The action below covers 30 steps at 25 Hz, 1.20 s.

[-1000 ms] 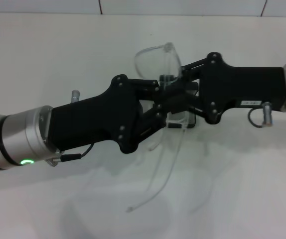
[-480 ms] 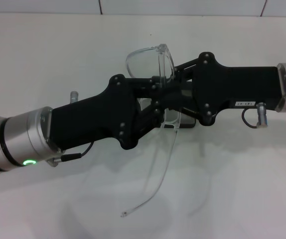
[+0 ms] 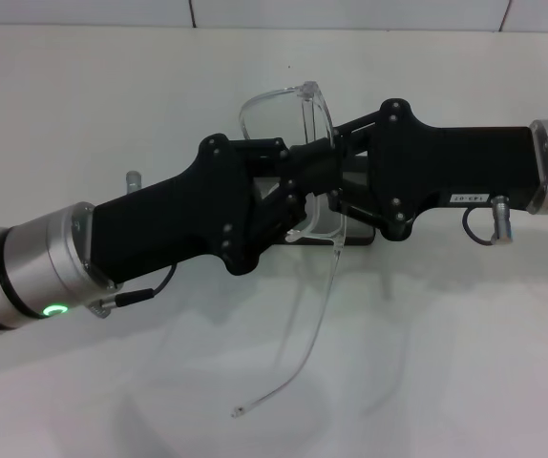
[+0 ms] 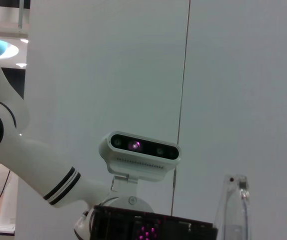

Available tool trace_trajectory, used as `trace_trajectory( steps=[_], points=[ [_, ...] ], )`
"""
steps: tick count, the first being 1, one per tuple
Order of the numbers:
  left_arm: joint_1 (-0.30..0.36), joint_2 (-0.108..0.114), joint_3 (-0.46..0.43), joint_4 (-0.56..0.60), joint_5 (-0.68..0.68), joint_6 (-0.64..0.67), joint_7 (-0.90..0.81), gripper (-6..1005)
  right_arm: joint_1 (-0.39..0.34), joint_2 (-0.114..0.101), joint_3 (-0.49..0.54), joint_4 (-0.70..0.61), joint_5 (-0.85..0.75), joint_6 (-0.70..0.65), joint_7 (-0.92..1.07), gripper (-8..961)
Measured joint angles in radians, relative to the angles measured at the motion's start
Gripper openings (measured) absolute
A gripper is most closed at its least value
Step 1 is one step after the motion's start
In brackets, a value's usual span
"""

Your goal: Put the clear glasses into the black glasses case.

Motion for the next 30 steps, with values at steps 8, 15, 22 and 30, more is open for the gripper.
trace_trajectory(
  steps=[8, 15, 22, 30],
  points=[
    [0.003, 0.010, -0.004, 0.000, 0.006, 0.128, 0.000, 119, -0.027, -0.003, 0.012, 0.005, 0.029, 0.001, -0.023, 113],
    [0.061, 0.020, -0.086, 0.000, 0.005, 0.163, -0.001, 118, -0.083, -0.009, 0.202, 0.006, 0.075, -0.223, -0.020, 113],
    [0.032, 0.011, -0.064, -0.014, 0.099, 0.163, 0.002, 116, -0.079, -0.006, 0.343, 0.164, 0.325, -0.470, -0.102, 113],
    [-0.078, -0.007, 0.308, -0.096, -0.133, 0.171, 0.191, 114, 0.024, 0.000, 0.267, 0.385, 0.427, -0.491, -0.291, 113]
  ],
)
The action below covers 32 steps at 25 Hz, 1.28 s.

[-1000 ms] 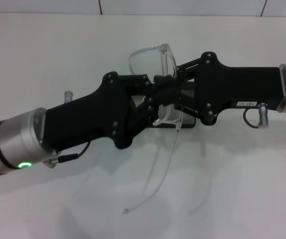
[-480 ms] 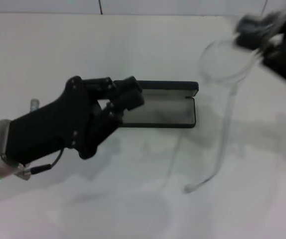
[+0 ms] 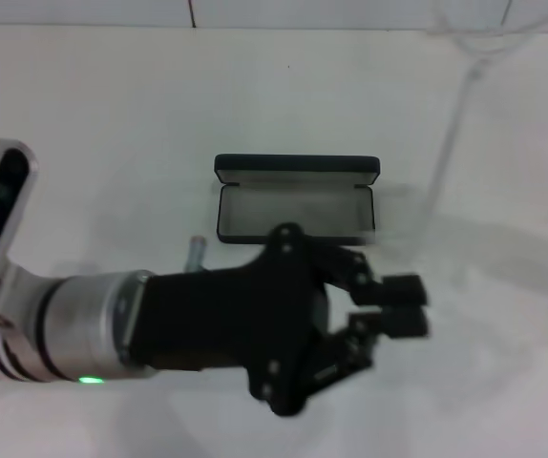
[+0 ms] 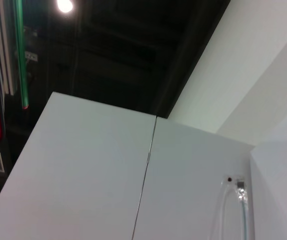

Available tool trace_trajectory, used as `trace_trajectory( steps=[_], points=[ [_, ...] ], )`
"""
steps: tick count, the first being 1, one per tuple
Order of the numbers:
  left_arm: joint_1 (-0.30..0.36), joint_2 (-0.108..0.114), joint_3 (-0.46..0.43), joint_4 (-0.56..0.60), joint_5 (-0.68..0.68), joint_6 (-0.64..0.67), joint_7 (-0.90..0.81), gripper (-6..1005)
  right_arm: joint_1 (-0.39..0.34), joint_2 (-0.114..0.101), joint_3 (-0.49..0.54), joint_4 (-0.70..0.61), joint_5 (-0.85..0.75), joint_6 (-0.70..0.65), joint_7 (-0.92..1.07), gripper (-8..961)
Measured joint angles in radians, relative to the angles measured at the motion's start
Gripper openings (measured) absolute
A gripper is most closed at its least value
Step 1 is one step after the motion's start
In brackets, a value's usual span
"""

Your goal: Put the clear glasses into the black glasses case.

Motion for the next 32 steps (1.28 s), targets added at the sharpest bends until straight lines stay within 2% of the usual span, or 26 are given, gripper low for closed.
trace_trajectory(
  steps=[2, 6, 14, 24, 32],
  points=[
    [-0.015, 0.002, 0.128, 0.012, -0.115, 0.000, 0.066, 114, 0.038, 0.000, -0.038, 0.075, 0.016, 0.003, -0.069, 113],
    [-0.042, 0.003, 0.211, 0.017, -0.197, 0.002, 0.110, 113, 0.081, 0.000, -0.114, 0.140, 0.031, 0.037, -0.152, 113],
    [-0.020, -0.001, 0.218, 0.018, -0.292, 0.008, 0.159, 112, 0.082, 0.000, -0.276, 0.137, 0.064, 0.139, -0.206, 112],
    [-0.017, 0.000, 0.213, -0.025, -0.356, -0.019, 0.160, 113, 0.065, 0.000, -0.405, 0.071, 0.063, 0.245, -0.229, 112],
    [-0.015, 0.003, 0.214, -0.044, -0.368, -0.026, 0.160, 114, 0.040, 0.000, -0.417, 0.036, 0.089, 0.262, -0.237, 112]
  ],
)
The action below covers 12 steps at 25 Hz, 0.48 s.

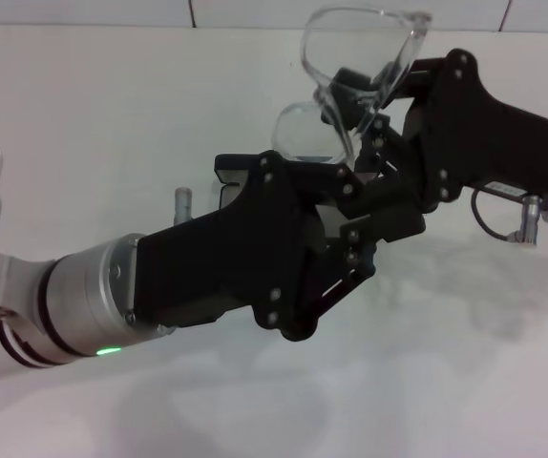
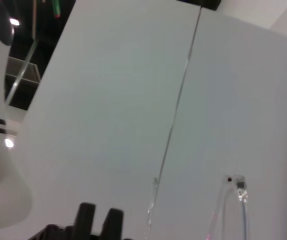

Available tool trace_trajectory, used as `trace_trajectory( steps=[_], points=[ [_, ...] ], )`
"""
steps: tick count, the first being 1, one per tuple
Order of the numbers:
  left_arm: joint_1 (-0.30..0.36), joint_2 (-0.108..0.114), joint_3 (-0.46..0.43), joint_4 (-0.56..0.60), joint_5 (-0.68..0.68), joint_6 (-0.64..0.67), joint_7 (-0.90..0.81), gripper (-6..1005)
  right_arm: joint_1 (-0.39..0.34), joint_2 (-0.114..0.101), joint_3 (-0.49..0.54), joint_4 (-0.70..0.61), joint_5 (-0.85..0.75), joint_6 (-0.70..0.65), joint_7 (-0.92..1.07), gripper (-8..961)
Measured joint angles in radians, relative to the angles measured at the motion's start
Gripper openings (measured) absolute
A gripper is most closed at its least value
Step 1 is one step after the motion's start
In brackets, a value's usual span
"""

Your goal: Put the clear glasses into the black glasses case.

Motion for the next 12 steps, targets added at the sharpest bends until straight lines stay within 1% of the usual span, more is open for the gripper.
trace_trajectory(
  steps=[7, 12],
  points=[
    [-0.008, 0.002, 0.004, -0.003, 0.022, -0.001, -0.007, 115, -0.001, 0.000, -0.015, -0.002, 0.004, 0.021, -0.001, 112],
    [-0.004, 0.000, 0.004, -0.004, 0.017, -0.006, -0.007, 116, 0.001, 0.000, -0.088, -0.036, 0.004, 0.081, 0.001, 112]
  ],
)
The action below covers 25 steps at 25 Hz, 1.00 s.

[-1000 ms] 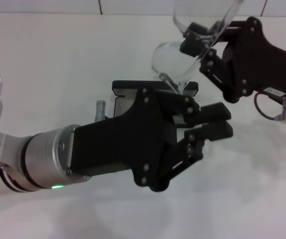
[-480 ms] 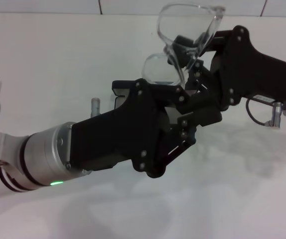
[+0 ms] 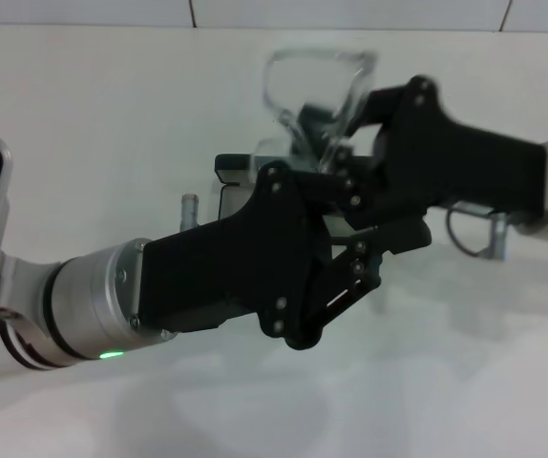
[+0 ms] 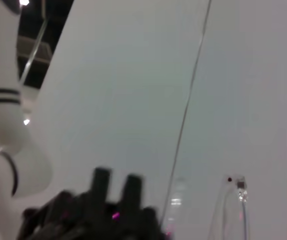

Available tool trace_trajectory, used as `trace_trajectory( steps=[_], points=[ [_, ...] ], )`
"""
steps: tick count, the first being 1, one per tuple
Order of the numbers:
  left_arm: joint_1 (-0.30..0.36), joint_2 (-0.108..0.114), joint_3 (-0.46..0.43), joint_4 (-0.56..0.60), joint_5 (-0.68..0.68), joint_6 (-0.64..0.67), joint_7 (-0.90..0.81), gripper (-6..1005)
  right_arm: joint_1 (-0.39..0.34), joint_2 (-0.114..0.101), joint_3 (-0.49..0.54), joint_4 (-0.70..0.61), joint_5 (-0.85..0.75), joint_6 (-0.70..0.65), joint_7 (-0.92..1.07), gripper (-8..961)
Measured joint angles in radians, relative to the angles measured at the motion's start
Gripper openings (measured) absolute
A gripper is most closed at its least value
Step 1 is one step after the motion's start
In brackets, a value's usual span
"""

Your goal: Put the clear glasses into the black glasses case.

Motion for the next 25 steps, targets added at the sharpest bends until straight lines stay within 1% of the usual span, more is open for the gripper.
trace_trajectory(
  steps=[3, 6, 11, 19, 22, 24, 25],
  points=[
    [0.003, -0.001, -0.002, -0.006, -0.007, -0.008, -0.001, 116, -0.013, 0.000, -0.062, -0.050, 0.000, 0.054, -0.002, 112],
    [0.003, -0.001, -0.003, -0.019, -0.022, -0.010, -0.001, 116, -0.032, 0.000, -0.088, -0.089, 0.000, 0.089, -0.002, 112],
    [0.010, 0.000, 0.001, -0.025, -0.038, -0.010, -0.002, 117, -0.053, 0.000, -0.083, -0.114, 0.001, 0.096, -0.003, 112],
    [0.013, 0.004, 0.002, -0.025, -0.030, -0.006, -0.002, 118, -0.059, 0.000, -0.079, -0.113, 0.001, 0.127, -0.002, 113],
    [0.023, 0.011, 0.000, -0.025, -0.022, -0.003, -0.002, 118, -0.060, -0.005, -0.081, -0.134, -0.011, 0.171, 0.033, 114],
    [0.040, 0.024, -0.009, -0.026, -0.020, -0.002, -0.002, 118, -0.064, -0.020, -0.081, -0.185, -0.070, 0.221, 0.110, 114],
    [0.055, 0.036, -0.021, -0.027, -0.020, -0.002, -0.002, 118, -0.070, -0.029, -0.080, -0.228, -0.121, 0.251, 0.167, 115]
  ],
)
